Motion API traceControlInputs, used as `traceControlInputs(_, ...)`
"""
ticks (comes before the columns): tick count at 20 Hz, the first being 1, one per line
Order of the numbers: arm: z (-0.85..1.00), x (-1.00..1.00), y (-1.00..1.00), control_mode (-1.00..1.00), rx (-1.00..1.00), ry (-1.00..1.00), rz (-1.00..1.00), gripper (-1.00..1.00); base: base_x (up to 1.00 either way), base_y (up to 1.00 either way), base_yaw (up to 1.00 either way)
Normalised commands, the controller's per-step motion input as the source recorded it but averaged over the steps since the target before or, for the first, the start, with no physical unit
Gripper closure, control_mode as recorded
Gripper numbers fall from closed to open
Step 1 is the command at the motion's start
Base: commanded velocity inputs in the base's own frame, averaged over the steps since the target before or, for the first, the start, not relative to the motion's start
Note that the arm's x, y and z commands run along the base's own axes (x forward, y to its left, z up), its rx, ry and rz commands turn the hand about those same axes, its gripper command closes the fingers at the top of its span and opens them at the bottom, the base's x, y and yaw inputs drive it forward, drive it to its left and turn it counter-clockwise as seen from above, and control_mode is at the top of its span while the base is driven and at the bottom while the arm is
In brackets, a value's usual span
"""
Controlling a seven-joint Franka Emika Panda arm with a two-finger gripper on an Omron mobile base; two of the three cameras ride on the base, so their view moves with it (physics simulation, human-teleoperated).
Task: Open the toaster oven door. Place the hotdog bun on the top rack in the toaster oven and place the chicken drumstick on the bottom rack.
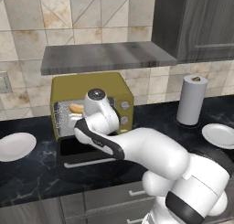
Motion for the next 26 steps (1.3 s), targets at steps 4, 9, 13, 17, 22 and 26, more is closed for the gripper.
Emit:
traceControlInputs(4, 0.0, 0.26, 0.0, -1.0, 0.0, 0.0, 0.0, -1.0, 0.0, 0.0, 0.0)
traceControlInputs(9, 0.0, 0.29, 0.01, -1.0, 0.0, -0.03, 0.0, -1.0, 0.0, 0.0, 0.0)
traceControlInputs(13, 0.0, 0.26, 0.02, -1.0, 0.0, -0.08, 0.0, -1.0, 0.0, 0.0, 0.0)
traceControlInputs(17, 0.0, 0.23, 0.0, -1.0, -0.01, -0.03, 0.0, -1.0, 0.0, 0.0, 0.0)
traceControlInputs(22, 0.0, 0.32, 0.0, -1.0, 0.0, 0.0, 0.0, -1.0, 0.0, 0.0, 0.0)
traceControlInputs(26, 0.0, 0.42, 0.01, -1.0, 0.0, 0.02, 0.0, -1.0, 0.0, 0.0, 0.0)
